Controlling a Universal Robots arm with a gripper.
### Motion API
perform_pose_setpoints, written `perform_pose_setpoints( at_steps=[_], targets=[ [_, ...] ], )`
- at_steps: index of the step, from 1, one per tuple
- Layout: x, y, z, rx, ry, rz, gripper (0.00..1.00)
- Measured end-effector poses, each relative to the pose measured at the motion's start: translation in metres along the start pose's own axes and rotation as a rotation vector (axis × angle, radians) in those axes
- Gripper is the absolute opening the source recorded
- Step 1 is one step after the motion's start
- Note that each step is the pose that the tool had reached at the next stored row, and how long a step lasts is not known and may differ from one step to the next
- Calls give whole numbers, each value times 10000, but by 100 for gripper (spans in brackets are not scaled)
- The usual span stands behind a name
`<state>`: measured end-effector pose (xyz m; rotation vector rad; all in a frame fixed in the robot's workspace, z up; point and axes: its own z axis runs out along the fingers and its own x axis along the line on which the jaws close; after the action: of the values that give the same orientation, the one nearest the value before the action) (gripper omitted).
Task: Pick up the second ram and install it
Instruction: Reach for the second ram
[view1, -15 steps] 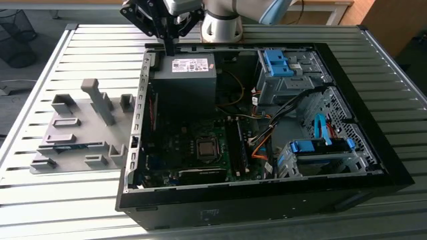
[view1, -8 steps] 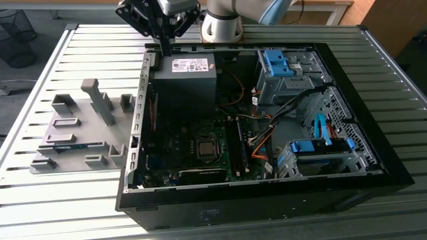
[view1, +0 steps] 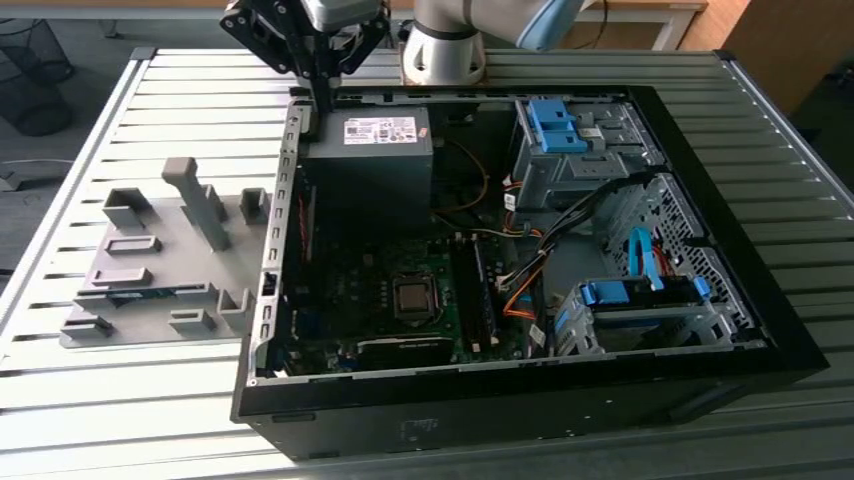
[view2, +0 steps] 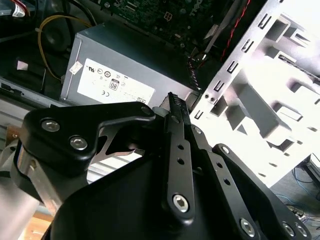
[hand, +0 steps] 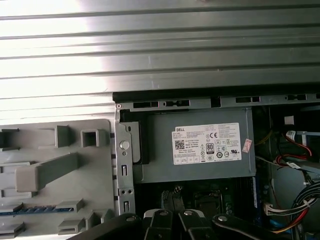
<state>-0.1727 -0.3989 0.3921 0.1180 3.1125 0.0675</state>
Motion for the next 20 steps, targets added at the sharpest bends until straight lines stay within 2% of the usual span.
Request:
perform_pose_setpoints(
  at_steps=[20],
  targets=[
    [250,-19,0,-1,-1,0,11]
  ],
)
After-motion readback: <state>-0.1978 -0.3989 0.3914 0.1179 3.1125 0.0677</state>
